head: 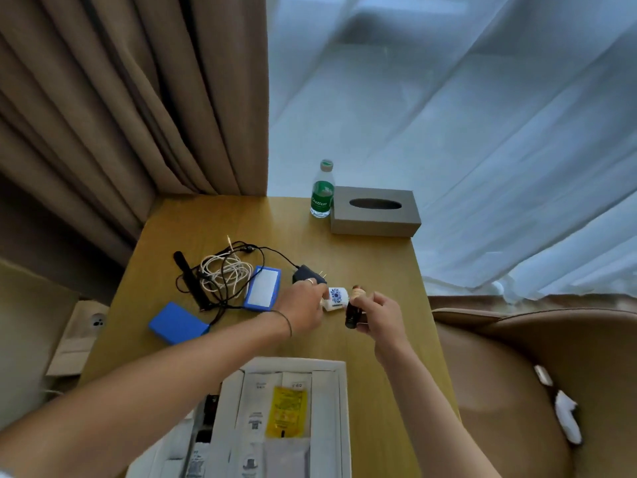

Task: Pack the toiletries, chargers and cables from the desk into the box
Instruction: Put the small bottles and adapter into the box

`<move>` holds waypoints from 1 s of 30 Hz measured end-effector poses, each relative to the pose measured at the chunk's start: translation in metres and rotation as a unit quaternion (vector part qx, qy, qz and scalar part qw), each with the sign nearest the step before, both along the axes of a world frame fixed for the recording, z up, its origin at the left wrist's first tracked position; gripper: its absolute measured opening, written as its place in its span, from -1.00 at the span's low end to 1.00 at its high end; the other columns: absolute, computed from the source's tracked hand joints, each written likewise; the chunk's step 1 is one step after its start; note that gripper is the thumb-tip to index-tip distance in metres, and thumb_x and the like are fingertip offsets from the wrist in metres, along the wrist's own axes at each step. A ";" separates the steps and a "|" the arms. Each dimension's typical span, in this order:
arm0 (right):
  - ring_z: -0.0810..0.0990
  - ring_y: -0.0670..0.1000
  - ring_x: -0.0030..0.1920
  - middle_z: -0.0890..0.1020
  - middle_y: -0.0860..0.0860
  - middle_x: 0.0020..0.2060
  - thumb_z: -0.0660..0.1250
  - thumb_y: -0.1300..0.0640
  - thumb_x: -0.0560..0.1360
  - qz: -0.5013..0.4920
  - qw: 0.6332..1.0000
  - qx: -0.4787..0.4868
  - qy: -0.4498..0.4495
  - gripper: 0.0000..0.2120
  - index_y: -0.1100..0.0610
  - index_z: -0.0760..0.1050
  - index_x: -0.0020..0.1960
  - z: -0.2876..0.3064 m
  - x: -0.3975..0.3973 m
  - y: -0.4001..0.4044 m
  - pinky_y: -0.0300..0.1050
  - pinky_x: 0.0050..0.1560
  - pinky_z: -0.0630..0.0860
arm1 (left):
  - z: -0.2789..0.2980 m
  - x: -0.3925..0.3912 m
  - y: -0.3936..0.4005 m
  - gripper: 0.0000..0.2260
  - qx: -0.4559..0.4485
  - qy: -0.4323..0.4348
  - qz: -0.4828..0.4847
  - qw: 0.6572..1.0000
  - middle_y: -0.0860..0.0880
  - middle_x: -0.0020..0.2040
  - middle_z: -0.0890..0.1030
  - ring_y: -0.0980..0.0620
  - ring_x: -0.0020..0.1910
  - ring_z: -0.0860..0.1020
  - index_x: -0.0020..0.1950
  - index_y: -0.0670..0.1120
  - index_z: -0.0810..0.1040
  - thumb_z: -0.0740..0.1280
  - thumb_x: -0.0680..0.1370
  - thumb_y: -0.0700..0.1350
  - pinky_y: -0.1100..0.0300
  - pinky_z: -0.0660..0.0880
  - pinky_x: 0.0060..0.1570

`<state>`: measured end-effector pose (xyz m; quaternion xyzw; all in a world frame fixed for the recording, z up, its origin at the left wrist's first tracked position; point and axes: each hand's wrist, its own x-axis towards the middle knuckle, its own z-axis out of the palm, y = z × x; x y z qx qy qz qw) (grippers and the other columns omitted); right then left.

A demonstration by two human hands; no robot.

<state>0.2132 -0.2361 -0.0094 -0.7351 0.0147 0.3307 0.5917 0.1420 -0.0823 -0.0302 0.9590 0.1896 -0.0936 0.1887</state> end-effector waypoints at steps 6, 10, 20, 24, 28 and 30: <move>0.62 -0.03 -0.33 0.64 0.07 -0.29 0.44 0.20 0.46 0.008 1.000 0.005 0.024 -0.73 0.10 0.38 -0.29 -0.018 0.015 -0.025 -0.22 -0.38 0.49 | -0.035 0.043 -0.020 -0.56 0.089 0.055 -0.025 0.994 -0.12 0.29 0.50 -0.12 0.13 0.57 0.44 0.01 0.35 0.34 0.56 -0.09 0.01 0.59 -0.05; 0.62 -0.06 -0.30 0.65 -0.01 -0.33 0.46 0.16 0.44 0.035 0.999 0.001 0.017 -0.74 0.07 0.40 -0.31 -0.024 0.016 -0.039 -0.21 -0.33 0.50 | -0.056 0.064 -0.022 -0.58 0.146 0.076 -0.043 0.985 -0.11 0.21 0.53 -0.10 0.03 0.61 0.36 0.01 0.38 0.38 0.54 -0.07 0.07 0.49 -0.21; 0.64 -0.18 -0.31 0.67 -0.08 -0.35 0.47 0.15 0.46 0.098 0.995 0.024 0.004 -0.72 0.07 0.39 -0.30 0.003 -0.003 -0.045 -0.28 -0.34 0.50 | -0.032 0.051 -0.020 -0.58 0.082 0.005 0.048 0.995 -0.06 0.13 0.58 -0.08 -0.02 0.61 0.30 0.02 0.45 0.35 0.50 0.14 0.08 0.54 -0.14; 0.68 0.03 -0.19 0.73 0.18 -0.18 0.48 0.16 0.46 0.097 0.994 0.047 0.003 -0.72 0.10 0.39 -0.28 0.024 -0.017 -0.035 -0.21 -0.34 0.51 | 0.010 0.015 -0.006 -0.58 0.005 -0.077 0.122 0.990 -0.02 0.05 0.62 -0.06 -0.06 0.58 0.26 0.04 0.51 0.36 0.45 0.15 0.14 0.43 -0.21; 0.66 0.05 -0.21 0.73 0.24 -0.09 0.46 0.15 0.49 0.121 0.990 0.066 0.002 -0.76 0.10 0.43 -0.25 0.043 -0.047 -0.020 -0.19 -0.34 0.48 | 0.042 -0.034 0.018 -0.50 -0.127 -0.116 0.216 0.961 0.05 0.02 0.60 0.05 -0.12 0.60 0.30 0.07 0.51 0.48 0.40 0.12 0.20 0.54 -0.23; 0.66 0.02 -0.27 0.73 0.24 -0.10 0.45 0.15 0.51 0.142 0.987 0.071 0.006 -0.77 0.12 0.45 -0.26 0.050 -0.065 -0.011 -0.20 -0.36 0.47 | 0.051 -0.062 0.029 -0.49 -0.204 -0.138 0.271 0.930 0.03 0.04 0.60 0.10 -0.15 0.62 0.33 0.06 0.49 0.51 0.41 0.08 0.28 0.58 -0.36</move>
